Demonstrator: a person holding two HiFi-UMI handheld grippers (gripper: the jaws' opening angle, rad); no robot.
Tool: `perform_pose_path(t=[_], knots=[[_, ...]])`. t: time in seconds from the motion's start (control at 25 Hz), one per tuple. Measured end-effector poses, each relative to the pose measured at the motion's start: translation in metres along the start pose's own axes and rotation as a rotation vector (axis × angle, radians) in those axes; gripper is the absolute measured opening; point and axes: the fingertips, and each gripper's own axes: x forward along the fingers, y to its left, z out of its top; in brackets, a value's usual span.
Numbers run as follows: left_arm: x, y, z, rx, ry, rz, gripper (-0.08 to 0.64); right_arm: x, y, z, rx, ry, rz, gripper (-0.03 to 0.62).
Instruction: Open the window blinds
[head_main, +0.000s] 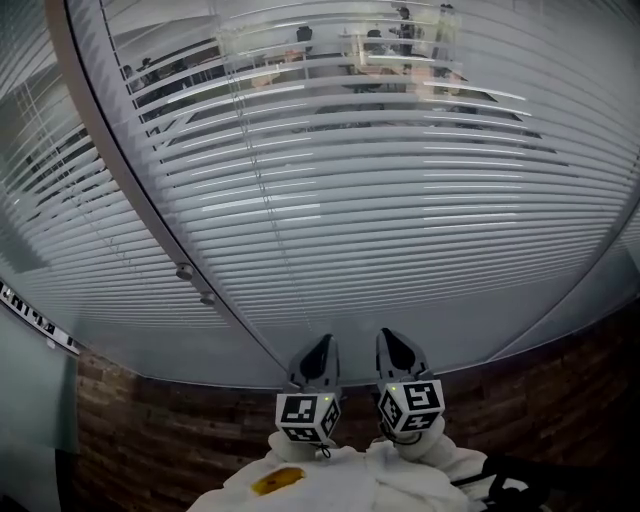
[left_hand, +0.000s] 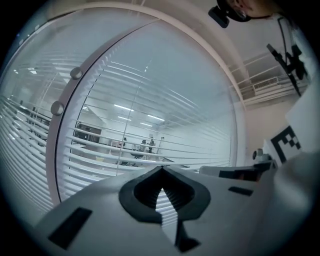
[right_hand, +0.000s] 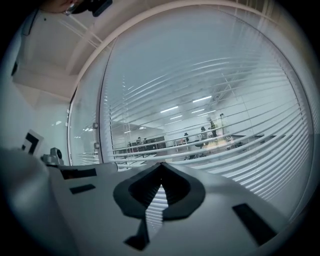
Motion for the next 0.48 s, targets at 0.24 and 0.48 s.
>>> perform_pose_path(t=[0.24, 0.48], knots=[[-0.0017, -0.0012, -0.0012, -0.013, 0.004, -0.003, 0.0, 0.0028, 0.0039, -0.0021, 0.01, 0.009, 0.009, 0.011], [-0.0039, -0.001, -0.0067, -0.029, 0.011, 0.006, 0.0, 0.0004, 0.0008, -0.0041, 0.013, 0.018, 0.004, 0.011]])
